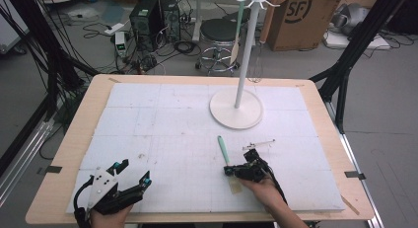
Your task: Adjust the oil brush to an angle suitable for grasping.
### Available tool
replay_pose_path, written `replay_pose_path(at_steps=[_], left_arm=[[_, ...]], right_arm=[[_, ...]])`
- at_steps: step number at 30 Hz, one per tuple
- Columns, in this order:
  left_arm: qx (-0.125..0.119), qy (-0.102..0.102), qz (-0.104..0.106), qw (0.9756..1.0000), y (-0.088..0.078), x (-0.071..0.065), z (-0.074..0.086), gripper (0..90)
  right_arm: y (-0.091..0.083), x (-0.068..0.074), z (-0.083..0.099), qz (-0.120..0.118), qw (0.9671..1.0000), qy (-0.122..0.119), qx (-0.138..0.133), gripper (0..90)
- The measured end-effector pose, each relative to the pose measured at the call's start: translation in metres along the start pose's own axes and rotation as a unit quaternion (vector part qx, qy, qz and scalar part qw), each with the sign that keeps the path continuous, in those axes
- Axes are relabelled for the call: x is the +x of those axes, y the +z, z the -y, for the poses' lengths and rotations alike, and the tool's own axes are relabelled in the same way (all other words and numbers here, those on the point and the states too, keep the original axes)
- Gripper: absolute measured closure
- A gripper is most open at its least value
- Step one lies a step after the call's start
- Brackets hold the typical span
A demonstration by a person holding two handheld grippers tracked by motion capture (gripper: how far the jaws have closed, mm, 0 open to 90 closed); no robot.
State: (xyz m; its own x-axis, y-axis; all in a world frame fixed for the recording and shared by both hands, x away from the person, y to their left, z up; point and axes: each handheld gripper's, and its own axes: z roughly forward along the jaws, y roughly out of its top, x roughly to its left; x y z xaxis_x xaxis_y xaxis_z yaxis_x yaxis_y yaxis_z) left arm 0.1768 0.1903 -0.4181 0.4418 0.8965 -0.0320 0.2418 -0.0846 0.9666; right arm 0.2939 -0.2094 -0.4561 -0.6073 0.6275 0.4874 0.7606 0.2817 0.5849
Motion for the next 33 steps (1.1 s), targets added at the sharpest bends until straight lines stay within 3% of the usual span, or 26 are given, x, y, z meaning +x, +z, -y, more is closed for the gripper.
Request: replay_pose_path(at_steps=[20, 33], left_arm=[[0.001, 0.001, 0.0, 1.0, 0.0, 0.0, 0.0, 23.9], [0.003, 0.001, -0.001, 1.0, 0.001, -0.001, 0.0, 23.9]], right_arm=[[-0.026, -0.025, 0.01, 0.014, 0.9991, 0.033, -0.022, 90.0], [-0.047, -0.044, 0.014, 0.046, 0.9975, 0.045, -0.031, 90.0]])
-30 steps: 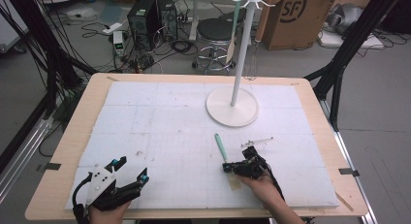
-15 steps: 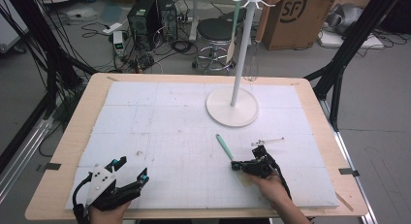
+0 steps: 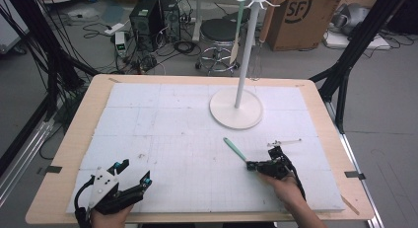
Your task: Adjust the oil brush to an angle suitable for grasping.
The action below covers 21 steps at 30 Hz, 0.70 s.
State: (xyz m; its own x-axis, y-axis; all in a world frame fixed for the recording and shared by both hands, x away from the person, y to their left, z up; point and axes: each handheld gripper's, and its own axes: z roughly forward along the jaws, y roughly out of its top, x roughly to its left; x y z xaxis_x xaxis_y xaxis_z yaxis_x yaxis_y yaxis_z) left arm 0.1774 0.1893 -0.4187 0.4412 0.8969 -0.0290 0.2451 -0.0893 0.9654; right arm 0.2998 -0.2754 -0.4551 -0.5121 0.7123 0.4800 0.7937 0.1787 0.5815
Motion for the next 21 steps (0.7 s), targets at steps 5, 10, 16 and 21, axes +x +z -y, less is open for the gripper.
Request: replay_pose_path(at_steps=[5, 10, 16, 21], left_arm=[[0.0, 0.0, -0.001, 1.0, 0.0, 0.0, 0.0, 23.9], [0.0, 0.002, 0.0, 1.0, 0.0, 0.0, 0.0, 23.9], [0.002, 0.002, 0.001, 1.0, 0.001, 0.0, 0.0, 23.9], [0.004, 0.003, 0.003, 1.0, 0.004, -0.002, 0.001, 24.0]], right_arm=[[-0.007, -0.009, 0.001, 0.008, 0.9999, 0.007, -0.006, 90.0], [-0.013, -0.016, 0.002, 0.023, 0.9995, 0.009, -0.018, 90.0], [-0.028, -0.03, 0.01, -0.065, 0.9942, 0.033, -0.079, 80.1], [-0.043, -0.027, 0.013, -0.096, 0.9887, 0.021, -0.114, 68.5]])
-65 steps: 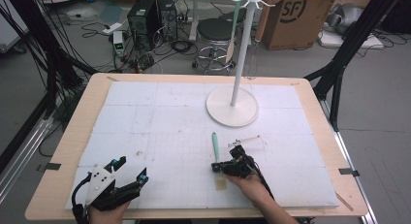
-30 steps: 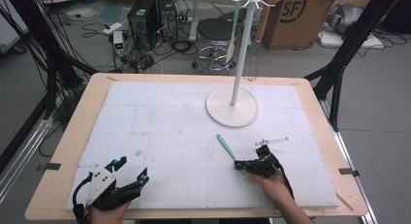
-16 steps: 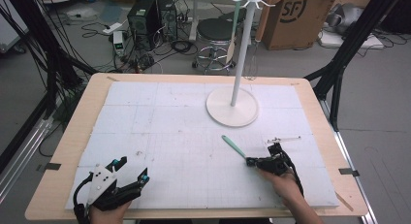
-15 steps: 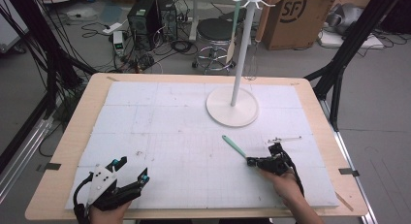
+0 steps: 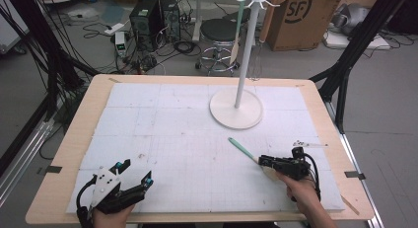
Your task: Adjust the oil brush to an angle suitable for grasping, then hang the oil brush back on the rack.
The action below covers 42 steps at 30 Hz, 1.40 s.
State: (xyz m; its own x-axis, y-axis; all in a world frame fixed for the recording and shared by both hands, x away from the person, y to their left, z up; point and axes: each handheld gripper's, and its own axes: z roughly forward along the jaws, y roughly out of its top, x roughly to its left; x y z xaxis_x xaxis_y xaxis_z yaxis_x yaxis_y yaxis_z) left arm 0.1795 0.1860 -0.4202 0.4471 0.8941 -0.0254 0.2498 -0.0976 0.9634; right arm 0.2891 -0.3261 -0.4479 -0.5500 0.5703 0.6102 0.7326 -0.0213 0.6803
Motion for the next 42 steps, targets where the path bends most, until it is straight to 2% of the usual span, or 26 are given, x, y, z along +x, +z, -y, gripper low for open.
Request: replay_pose_path(at_steps=[2, 7, 8, 9, 13, 14, 17, 26, 29, 31, 36, 38, 39, 42], left_arm=[[0.002, 0.002, 0.002, 1.0, 0.001, -0.001, 0.0, 24.0], [0.002, 0.004, 0.002, 1.0, 0.001, -0.001, -0.001, 24.0], [0.001, 0.004, 0.003, 1.0, 0.001, -0.001, -0.001, 24.0], [0.001, 0.003, 0.003, 1.0, 0.001, -0.001, 0.0, 24.0], [0.004, 0.003, 0.004, 1.0, 0.003, -0.001, 0.0, 24.0], [0.005, 0.003, 0.004, 1.0, 0.003, -0.001, 0.0, 24.0], [0.007, 0.004, 0.005, 0.9999, 0.005, -0.002, 0.0, 24.0], [0.007, 0.005, 0.006, 0.9999, 0.006, -0.002, 0.0, 24.0], [0.01, 0.005, 0.007, 0.9999, 0.007, -0.003, 0.0, 24.0], [0.01, 0.007, 0.008, 0.9999, 0.007, -0.003, 0.0, 24.0], [0.01, 0.006, 0.009, 0.9999, 0.007, -0.003, 0.0, 24.0], [0.01, 0.007, 0.009, 0.9999, 0.008, -0.003, 0.0, 24.0], [0.01, 0.006, 0.009, 0.9999, 0.008, -0.004, 0.0, 24.0], [0.012, 0.009, 0.008, 0.9999, 0.008, -0.004, 0.0, 24.0]], right_arm=[[-0.003, 0.002, 0.0, -0.003, 0.9999, -0.012, -0.004, 65.5], [-0.008, 0.003, 0.001, -0.004, 0.9997, -0.019, -0.016, 59.1], [-0.009, 0.004, 0.002, 0.005, 0.9996, -0.021, -0.021, 54.9], [-0.01, 0.005, 0.002, 0.011, 0.9994, -0.022, -0.023, 54.6], [-0.014, 0.01, 0.003, 0.004, 0.9988, -0.033, -0.035, 52.0], [-0.016, 0.01, 0.003, 0.01, 0.9981, -0.041, -0.046, 49.2], [-0.017, 0.01, 0.004, 0.018, 0.9977, -0.039, -0.053, 45.0], [-0.02, 0.008, 0.003, 0.03, 0.998, -0.031, -0.046, 44.6], [-0.018, 0.007, 0.0, 0.036, 0.9977, -0.04, -0.041, 46.5], [-0.017, 0.006, -0.002, 0.032, 0.998, -0.04, -0.038, 49.0], [-0.011, 0.006, -0.003, 0.05, 0.9963, -0.066, -0.022, 49.8], [-0.009, 0.008, -0.003, 0.066, 0.9937, -0.087, -0.027, 52.0], [-0.008, 0.008, -0.003, 0.065, 0.9928, -0.096, -0.03, 51.9], [-0.005, 0.009, -0.005, 0.063, 0.9928, -0.098, -0.028, 50.0]])
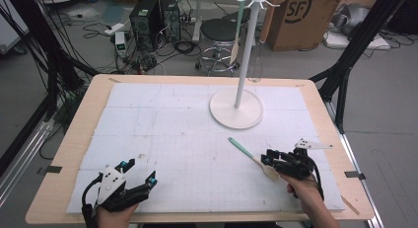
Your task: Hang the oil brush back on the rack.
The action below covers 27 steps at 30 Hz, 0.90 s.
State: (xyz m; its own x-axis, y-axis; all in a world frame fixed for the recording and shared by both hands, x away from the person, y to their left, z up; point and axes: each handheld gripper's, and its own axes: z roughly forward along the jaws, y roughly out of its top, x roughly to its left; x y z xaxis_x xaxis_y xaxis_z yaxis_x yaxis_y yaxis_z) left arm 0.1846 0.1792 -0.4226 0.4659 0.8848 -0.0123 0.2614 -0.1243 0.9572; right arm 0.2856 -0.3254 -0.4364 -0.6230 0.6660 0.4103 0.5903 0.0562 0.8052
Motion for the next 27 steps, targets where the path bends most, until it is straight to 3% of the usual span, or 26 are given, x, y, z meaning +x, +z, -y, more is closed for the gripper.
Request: replay_pose_path(at_steps=[2, 3, 4, 11, 17, 21, 27], left_arm=[[-0.001, -0.001, -0.002, 1.0, 0.0, 0.0, 0.0, 23.9], [-0.001, 0.0, -0.002, 1.0, 0.0, 0.0, 0.0, 23.9], [-0.001, -0.001, -0.001, 1.0, 0.0, 0.0, 0.0, 23.9], [-0.003, 0.0, -0.001, 1.0, -0.001, 0.0, 0.0, 23.9], [-0.005, 0.0, -0.002, 1.0, -0.001, 0.0, -0.001, 23.9], [-0.006, -0.001, -0.001, 1.0, -0.002, 0.001, -0.001, 23.9], [-0.006, -0.002, -0.001, 1.0, -0.002, 0.0, -0.001, 23.9]], right_arm=[[0.002, -0.001, -0.001, -0.003, 0.9998, 0.017, 0.006, 45.7], [0.003, -0.002, -0.002, -0.012, 0.9992, 0.038, 0.009, 39.2], [0.005, -0.004, -0.002, -0.032, 0.9975, 0.062, 0.009, 38.6], [0.01, -0.005, -0.006, -0.021, 0.9978, 0.063, 0.008, 45.3], [0.016, -0.011, -0.006, -0.004, 0.9954, 0.095, 0.016, 55.5], [0.018, -0.013, -0.005, -0.004, 0.9936, 0.108, 0.031, 59.0], [0.024, -0.013, -0.004, 0.001, 0.9931, 0.104, 0.054, 63.0]])
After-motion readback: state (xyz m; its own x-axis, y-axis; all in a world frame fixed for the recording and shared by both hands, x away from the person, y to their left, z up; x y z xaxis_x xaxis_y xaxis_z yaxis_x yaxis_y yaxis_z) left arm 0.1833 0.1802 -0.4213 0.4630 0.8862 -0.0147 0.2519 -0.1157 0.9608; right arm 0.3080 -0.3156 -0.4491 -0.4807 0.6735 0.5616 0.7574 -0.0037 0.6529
